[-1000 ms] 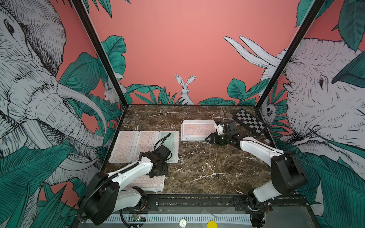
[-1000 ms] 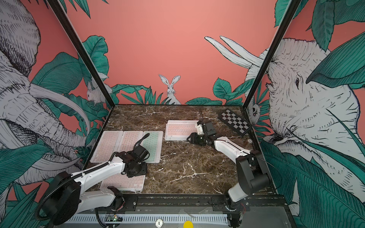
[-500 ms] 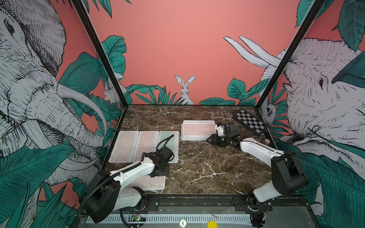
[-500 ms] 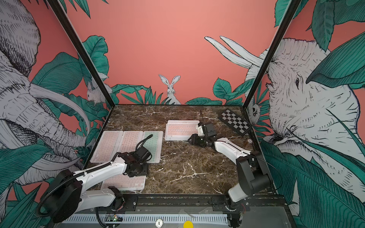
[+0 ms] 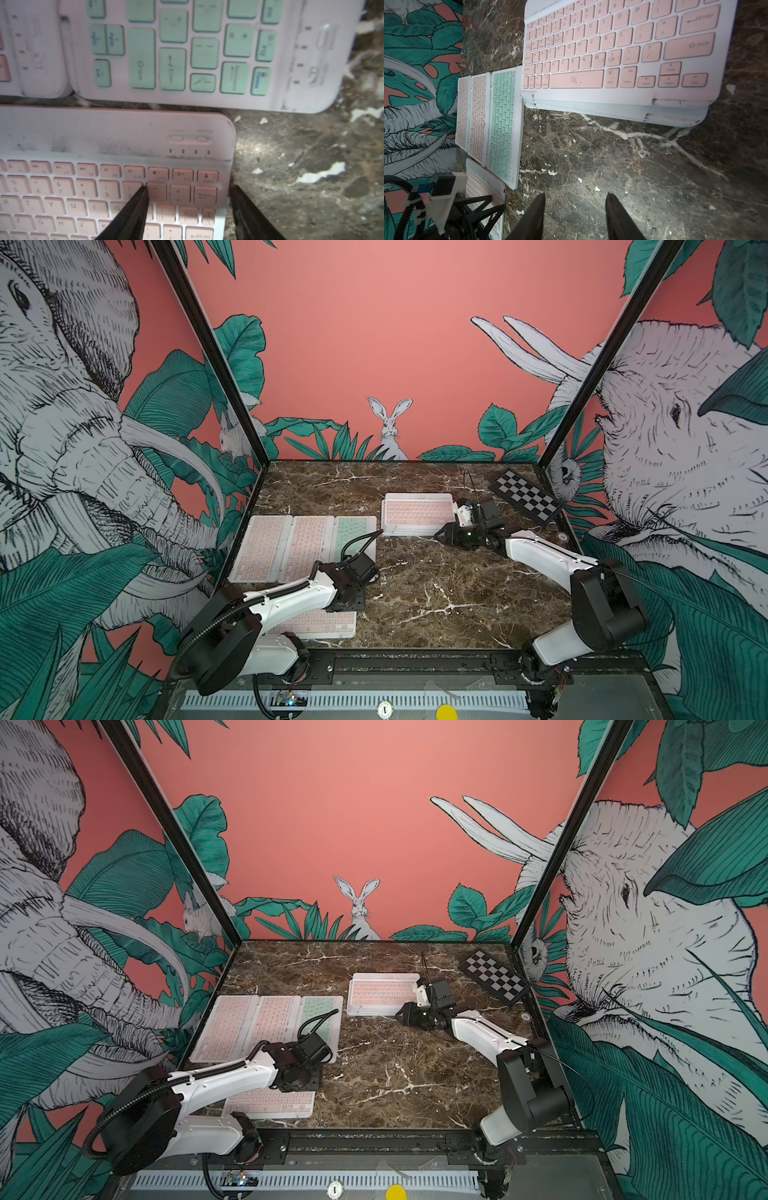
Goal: Stack the numeric keypads
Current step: Move the numeric keypad to the center of the board.
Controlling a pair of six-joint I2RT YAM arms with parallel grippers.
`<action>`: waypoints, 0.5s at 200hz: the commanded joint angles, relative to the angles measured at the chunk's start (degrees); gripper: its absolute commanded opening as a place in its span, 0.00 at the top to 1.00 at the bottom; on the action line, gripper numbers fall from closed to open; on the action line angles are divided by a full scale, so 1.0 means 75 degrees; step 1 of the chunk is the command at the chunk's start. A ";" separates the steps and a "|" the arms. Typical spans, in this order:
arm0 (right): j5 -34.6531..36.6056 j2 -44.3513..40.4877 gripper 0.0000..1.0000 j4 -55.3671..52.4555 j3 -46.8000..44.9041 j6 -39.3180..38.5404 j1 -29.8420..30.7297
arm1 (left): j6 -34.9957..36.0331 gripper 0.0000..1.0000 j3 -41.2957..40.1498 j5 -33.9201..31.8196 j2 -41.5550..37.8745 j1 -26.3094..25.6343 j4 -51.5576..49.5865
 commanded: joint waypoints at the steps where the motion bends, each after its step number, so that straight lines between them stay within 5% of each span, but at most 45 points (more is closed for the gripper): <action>1: 0.0030 -0.0236 0.53 0.0107 -0.0076 0.0007 0.0030 | -0.0597 0.35 -0.0073 0.1030 0.0505 -0.0415 0.0896; 100: -0.0102 -0.0480 0.53 0.0200 -0.0257 0.0108 0.0040 | -0.0851 0.35 0.1216 0.1203 0.1643 -0.1371 0.1027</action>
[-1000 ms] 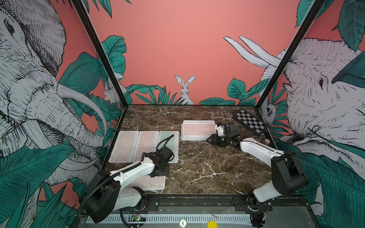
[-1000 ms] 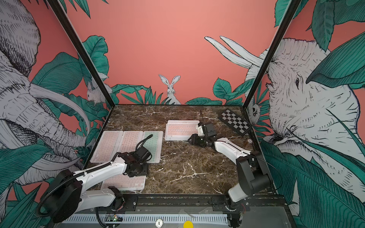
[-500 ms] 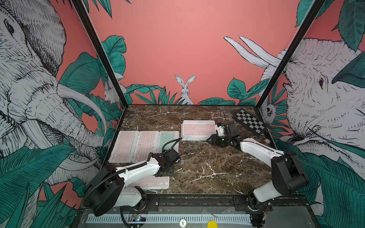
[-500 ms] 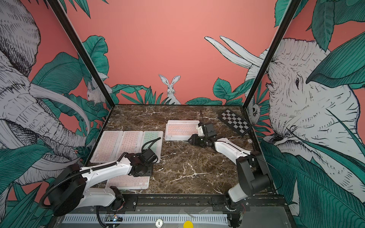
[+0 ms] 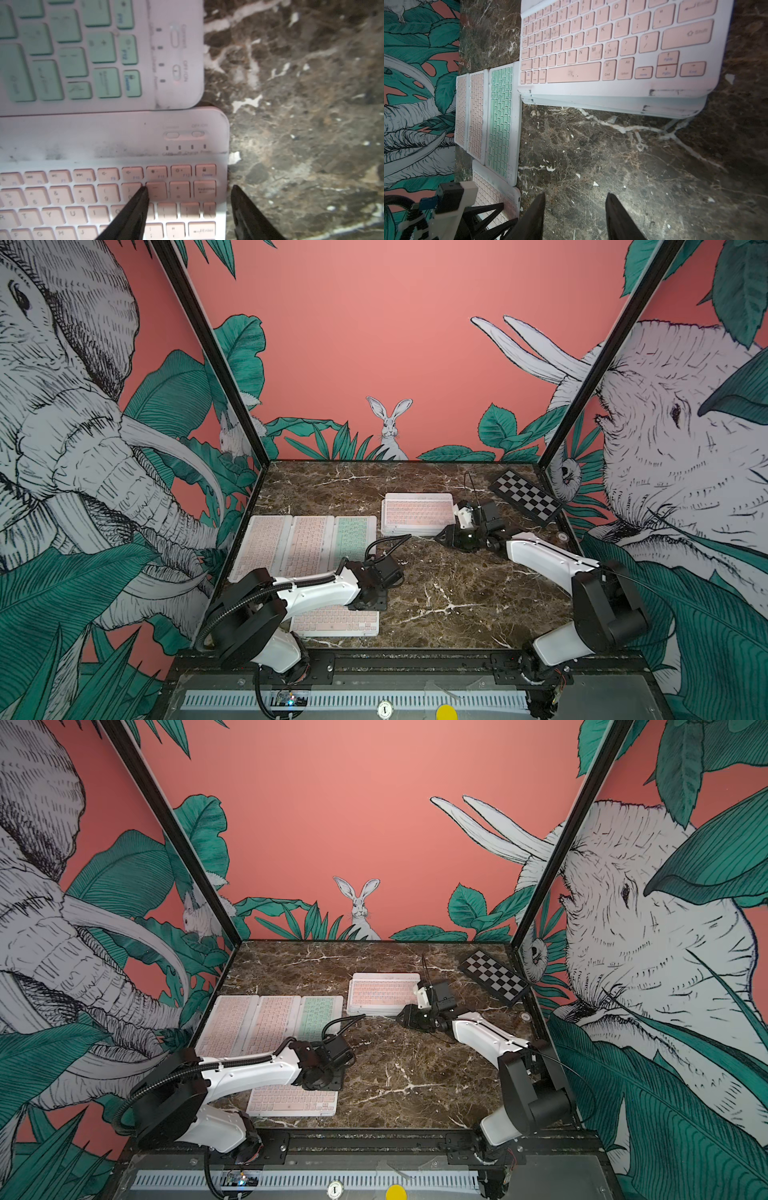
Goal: Stack the numeric keypads
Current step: Move the numeric keypad to the center of the board.
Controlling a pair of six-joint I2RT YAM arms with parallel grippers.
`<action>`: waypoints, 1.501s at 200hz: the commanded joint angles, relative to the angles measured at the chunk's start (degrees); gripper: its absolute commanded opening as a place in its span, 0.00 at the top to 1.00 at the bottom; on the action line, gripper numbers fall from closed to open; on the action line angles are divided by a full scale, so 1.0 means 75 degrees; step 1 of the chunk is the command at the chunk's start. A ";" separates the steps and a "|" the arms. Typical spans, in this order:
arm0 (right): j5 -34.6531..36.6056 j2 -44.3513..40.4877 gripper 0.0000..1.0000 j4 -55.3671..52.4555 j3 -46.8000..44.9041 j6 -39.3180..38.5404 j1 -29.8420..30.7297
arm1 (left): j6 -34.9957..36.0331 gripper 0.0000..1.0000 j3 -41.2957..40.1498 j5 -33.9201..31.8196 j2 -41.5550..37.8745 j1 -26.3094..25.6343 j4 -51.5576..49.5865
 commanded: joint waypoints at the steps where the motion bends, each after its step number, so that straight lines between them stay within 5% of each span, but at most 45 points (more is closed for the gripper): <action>1: -0.0095 -0.0300 0.53 0.0200 -0.0094 0.0064 0.0041 | -0.0268 0.35 0.0105 0.0968 0.0381 -0.0188 0.0631; 164: 0.0031 -0.2451 0.53 -0.0708 -0.0830 0.0316 -0.0709 | 0.0262 0.36 0.2385 0.1256 0.1936 -0.0864 0.0366; 234: -0.0073 -0.2280 0.53 -0.0415 -0.0903 0.0430 -0.0709 | 0.0054 0.34 0.1575 0.0170 0.0282 -0.0820 -0.1017; 300: -0.0105 -0.2027 0.53 -0.0142 -0.0972 0.0562 -0.0709 | 0.0319 0.34 0.0466 0.0252 -0.0621 0.0013 -0.1034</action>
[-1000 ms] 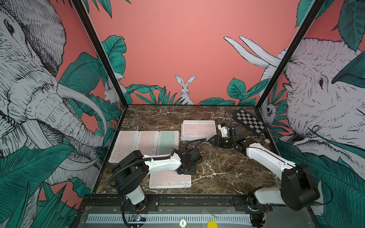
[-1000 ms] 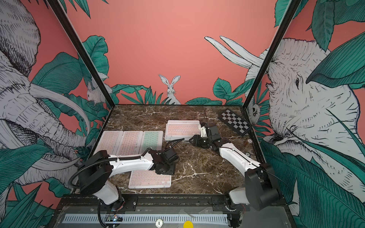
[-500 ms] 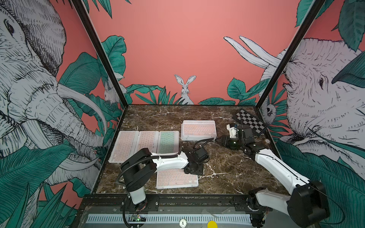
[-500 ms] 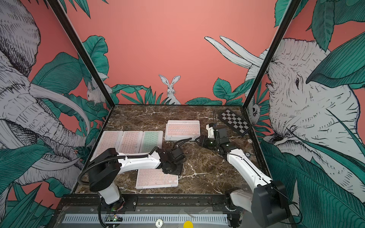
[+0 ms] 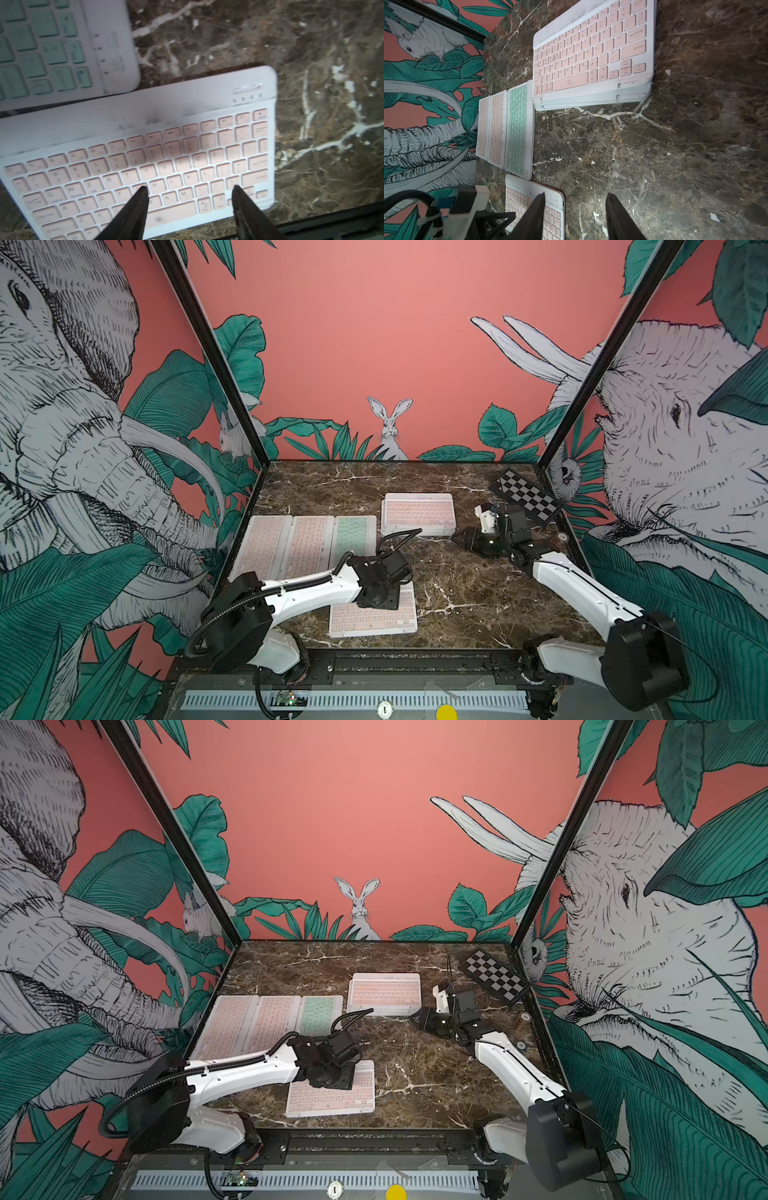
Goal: Stack the numeric keypads
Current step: Move the numeric keypad to the center of the board.
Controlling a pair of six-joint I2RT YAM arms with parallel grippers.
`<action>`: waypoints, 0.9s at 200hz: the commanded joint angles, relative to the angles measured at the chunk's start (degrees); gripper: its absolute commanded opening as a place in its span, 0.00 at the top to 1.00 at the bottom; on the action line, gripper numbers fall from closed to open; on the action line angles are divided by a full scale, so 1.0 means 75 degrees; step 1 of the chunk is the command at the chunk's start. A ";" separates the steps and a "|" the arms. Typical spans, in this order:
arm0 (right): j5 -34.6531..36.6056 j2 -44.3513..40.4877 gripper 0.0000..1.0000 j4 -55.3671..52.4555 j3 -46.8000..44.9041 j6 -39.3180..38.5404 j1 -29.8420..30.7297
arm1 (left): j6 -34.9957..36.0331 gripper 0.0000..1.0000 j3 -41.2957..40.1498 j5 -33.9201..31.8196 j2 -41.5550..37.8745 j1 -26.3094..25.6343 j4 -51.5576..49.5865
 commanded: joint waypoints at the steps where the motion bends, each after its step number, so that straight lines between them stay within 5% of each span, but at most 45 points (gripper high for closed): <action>1: -0.0053 0.0023 0.53 0.0276 -0.0049 0.0049 -0.0018 | 0.0158 0.34 -0.0217 -0.0146 -0.0170 0.0182 -0.0258; 95: 0.0017 -0.0099 0.53 0.0204 -0.0127 0.0008 -0.0018 | 0.0194 0.34 -0.0218 0.0546 0.0649 0.0211 0.0476; 180: 0.0088 -0.0334 0.53 0.0041 -0.0076 -0.0074 -0.0018 | 0.0181 0.35 0.0672 0.0763 0.1808 -0.0474 0.0815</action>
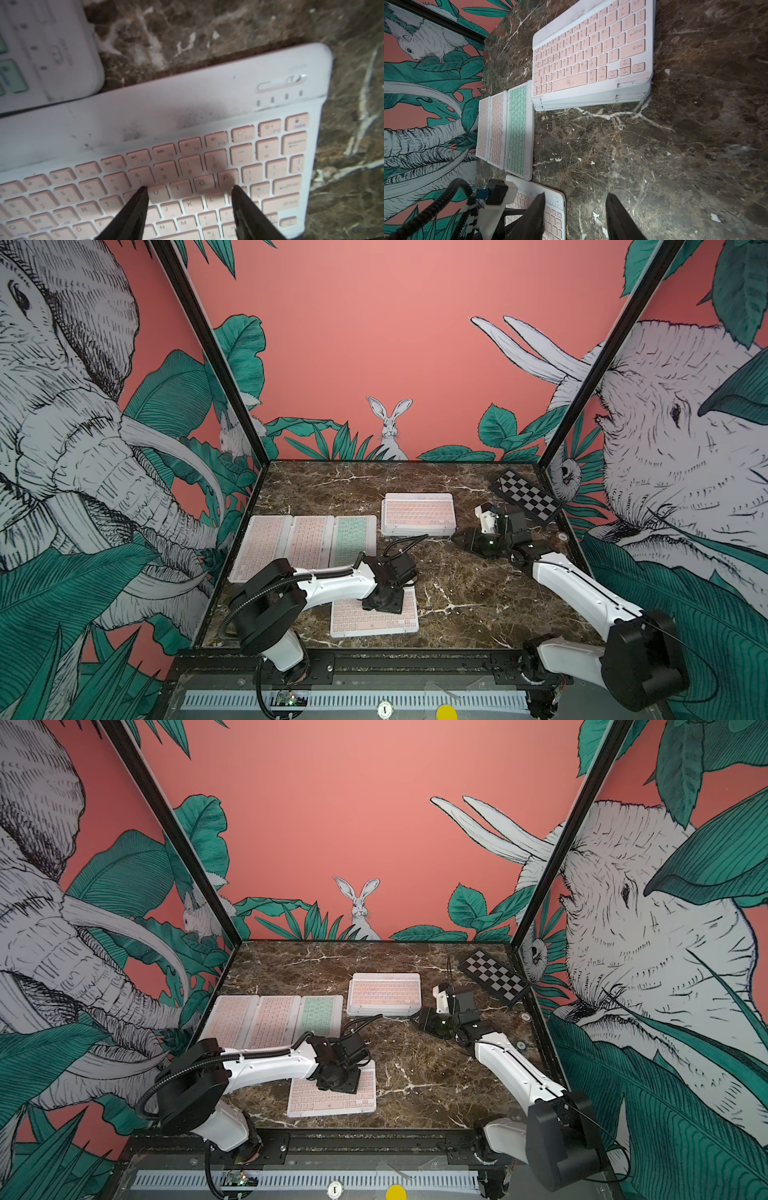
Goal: Stack the numeric keypads
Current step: Move the numeric keypad to the center of the board.
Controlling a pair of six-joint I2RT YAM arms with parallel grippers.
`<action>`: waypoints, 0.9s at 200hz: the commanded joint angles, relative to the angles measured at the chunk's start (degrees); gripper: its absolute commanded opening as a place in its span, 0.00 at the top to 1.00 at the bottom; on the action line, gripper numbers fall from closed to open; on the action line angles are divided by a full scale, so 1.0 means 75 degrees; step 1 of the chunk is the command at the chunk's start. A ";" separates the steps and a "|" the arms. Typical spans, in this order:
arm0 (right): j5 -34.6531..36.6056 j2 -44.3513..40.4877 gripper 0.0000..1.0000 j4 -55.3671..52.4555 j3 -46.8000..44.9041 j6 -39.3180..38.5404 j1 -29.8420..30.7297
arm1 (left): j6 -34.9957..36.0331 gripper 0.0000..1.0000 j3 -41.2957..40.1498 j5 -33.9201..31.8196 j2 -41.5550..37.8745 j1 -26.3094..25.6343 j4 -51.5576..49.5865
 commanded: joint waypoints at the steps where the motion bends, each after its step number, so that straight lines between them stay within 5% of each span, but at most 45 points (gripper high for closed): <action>1: 0.0078 -0.0265 0.53 -0.0003 -0.0012 -0.0095 -0.0018 | -0.0058 0.35 0.0283 0.0312 0.0412 -0.0233 0.0394; 180: 0.0370 -0.1864 0.53 -0.1276 0.0101 -0.0340 -0.0485 | 0.0694 0.35 0.2865 0.1228 0.2684 -0.0572 0.0415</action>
